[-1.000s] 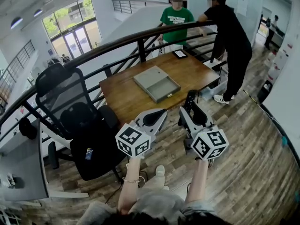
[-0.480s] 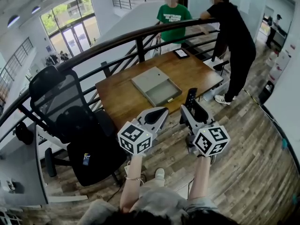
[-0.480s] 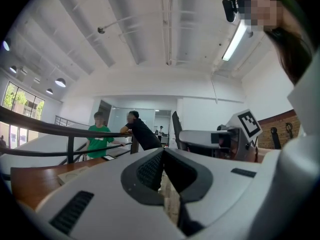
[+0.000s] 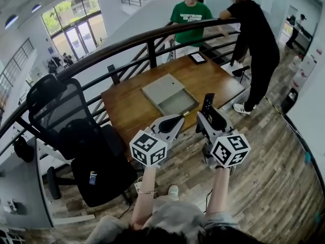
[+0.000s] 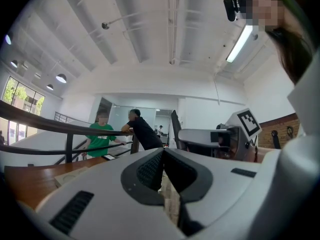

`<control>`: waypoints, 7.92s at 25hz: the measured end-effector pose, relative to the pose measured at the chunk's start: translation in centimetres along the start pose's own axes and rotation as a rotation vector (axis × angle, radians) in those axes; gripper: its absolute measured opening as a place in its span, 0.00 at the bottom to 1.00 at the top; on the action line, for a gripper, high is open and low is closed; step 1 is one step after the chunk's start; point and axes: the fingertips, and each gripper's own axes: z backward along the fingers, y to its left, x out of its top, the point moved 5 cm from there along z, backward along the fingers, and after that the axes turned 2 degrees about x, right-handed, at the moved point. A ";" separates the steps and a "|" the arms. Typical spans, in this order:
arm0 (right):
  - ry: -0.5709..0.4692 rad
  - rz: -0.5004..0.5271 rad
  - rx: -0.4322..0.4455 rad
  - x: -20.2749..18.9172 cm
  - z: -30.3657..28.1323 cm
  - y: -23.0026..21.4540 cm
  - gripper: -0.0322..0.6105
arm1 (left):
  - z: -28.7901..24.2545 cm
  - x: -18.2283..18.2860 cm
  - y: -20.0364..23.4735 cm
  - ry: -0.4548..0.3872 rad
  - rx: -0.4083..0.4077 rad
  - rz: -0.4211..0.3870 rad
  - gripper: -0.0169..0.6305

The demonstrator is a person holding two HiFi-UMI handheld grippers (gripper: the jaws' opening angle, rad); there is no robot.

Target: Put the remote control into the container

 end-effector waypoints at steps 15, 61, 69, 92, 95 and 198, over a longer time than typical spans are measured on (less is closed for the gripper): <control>0.018 -0.041 0.022 -0.9 -3.1 -2.7 0.37 | -2.3 -1.1 3.1 0.023 0.037 0.030 0.03; 0.342 0.000 0.473 -4.9 -16.4 -14.3 0.37 | -10.6 -7.6 10.0 0.034 0.521 0.241 0.03; 0.392 0.041 0.490 -6.3 -18.3 -14.3 0.37 | -11.0 -8.6 11.7 0.055 0.521 0.272 0.03; 0.667 0.224 0.806 -12.8 -27.2 -15.6 0.37 | -11.9 -14.3 16.6 0.063 0.751 0.465 0.03; 0.716 0.263 0.853 -14.4 -27.8 -15.4 0.37 | -11.8 -15.1 16.8 0.067 0.777 0.491 0.03; 0.863 0.308 0.939 -21.9 -29.5 -15.0 0.15 | -12.7 -18.6 18.5 0.118 0.786 0.559 0.03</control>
